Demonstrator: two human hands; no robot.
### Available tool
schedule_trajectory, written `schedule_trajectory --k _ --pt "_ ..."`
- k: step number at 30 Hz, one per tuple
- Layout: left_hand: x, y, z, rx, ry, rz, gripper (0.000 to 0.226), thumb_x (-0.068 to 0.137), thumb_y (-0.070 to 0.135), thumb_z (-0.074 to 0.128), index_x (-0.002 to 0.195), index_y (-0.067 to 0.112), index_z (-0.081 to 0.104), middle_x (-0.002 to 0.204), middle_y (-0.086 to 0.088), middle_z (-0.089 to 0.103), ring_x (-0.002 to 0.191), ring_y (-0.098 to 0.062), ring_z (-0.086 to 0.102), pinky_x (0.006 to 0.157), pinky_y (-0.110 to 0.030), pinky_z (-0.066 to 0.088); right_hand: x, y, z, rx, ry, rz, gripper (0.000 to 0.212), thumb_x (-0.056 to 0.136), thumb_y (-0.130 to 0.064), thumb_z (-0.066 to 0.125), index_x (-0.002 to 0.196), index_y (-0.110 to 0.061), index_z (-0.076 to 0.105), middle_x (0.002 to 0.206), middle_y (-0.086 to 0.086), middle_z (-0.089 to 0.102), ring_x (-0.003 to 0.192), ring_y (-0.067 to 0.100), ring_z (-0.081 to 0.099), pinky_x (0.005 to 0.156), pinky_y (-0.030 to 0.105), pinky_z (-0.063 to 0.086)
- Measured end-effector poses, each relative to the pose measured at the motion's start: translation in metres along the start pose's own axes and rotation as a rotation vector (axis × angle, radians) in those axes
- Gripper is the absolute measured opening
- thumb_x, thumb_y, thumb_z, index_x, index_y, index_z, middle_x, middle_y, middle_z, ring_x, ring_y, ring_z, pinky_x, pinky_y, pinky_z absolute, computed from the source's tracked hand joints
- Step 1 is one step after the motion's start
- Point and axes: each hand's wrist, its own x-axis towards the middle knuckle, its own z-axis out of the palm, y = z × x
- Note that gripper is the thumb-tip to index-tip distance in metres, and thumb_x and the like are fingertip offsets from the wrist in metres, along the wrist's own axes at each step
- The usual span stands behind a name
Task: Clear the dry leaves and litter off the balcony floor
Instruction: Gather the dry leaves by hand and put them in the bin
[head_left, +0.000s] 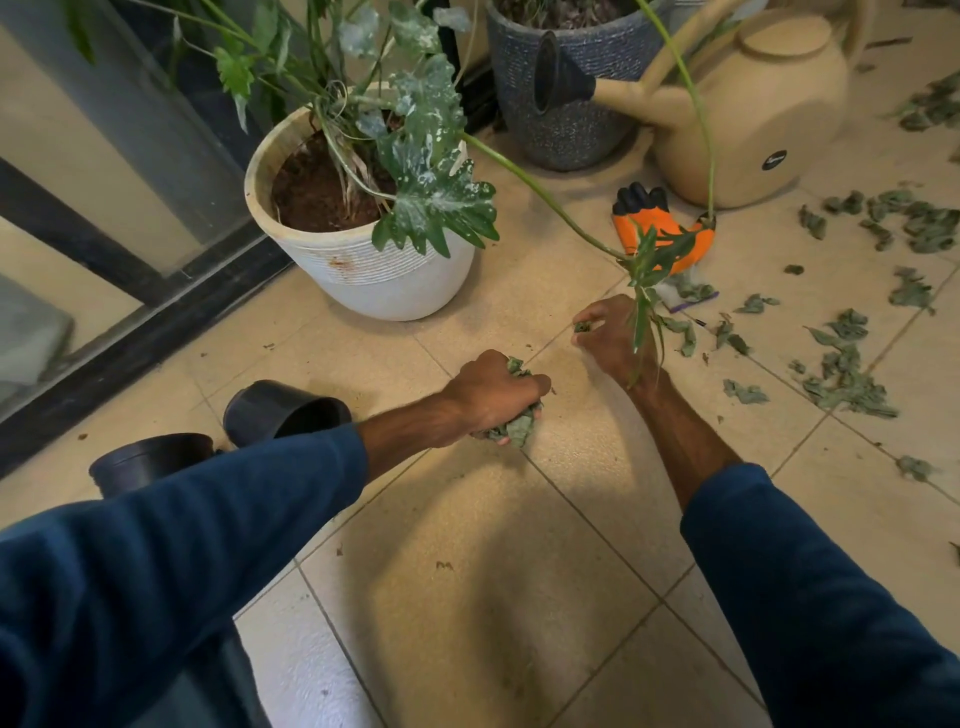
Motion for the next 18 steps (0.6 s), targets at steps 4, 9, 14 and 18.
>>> schedule_trajectory --k 4,9,14,18 --pt "-0.001 -0.004 -0.002 0.001 -0.012 -0.002 0.027 0.092 0.027 0.059 0.075 0.009 0.068 0.046 0.006 0.060 0.037 -0.014 0.053 0.041 -0.018 0.037 0.009 0.029 0.015 -0.166 -0.114 0.103 0.035 0.087 -0.039 0.068 0.109 -0.012 0.069 0.102 0.009 0.069 0.090 0.013 0.069 0.074 0.017 0.053" --pt "0.003 -0.005 0.005 0.019 -0.018 0.009 0.028 0.091 0.029 0.060 0.072 0.011 0.068 0.047 0.002 0.060 0.037 -0.015 0.053 0.042 -0.017 0.038 -0.010 -0.007 -0.006 -0.252 -0.087 0.009 0.013 0.072 -0.009 0.083 0.075 -0.017 0.073 0.074 -0.010 0.066 0.070 0.010 0.065 0.065 0.024 0.053" --pt "0.009 0.000 0.016 0.036 -0.039 0.021 0.027 0.088 0.031 0.061 0.073 0.010 0.070 0.049 -0.001 0.061 0.039 -0.018 0.054 0.044 -0.019 0.038 -0.024 -0.001 -0.029 -0.218 -0.185 0.095 0.015 0.066 -0.003 0.085 0.069 -0.013 0.075 0.071 -0.003 0.070 0.065 0.010 0.065 0.061 0.020 0.047" --pt "0.013 0.004 0.024 0.046 -0.055 0.035 0.029 0.090 0.033 0.061 0.074 0.011 0.071 0.051 -0.001 0.063 0.040 -0.019 0.055 0.045 -0.021 0.038 -0.035 0.011 -0.047 -0.239 -0.176 0.054 0.036 0.069 0.000 0.081 0.056 -0.029 0.064 0.059 -0.013 0.063 0.060 0.006 0.063 0.065 0.021 0.047"
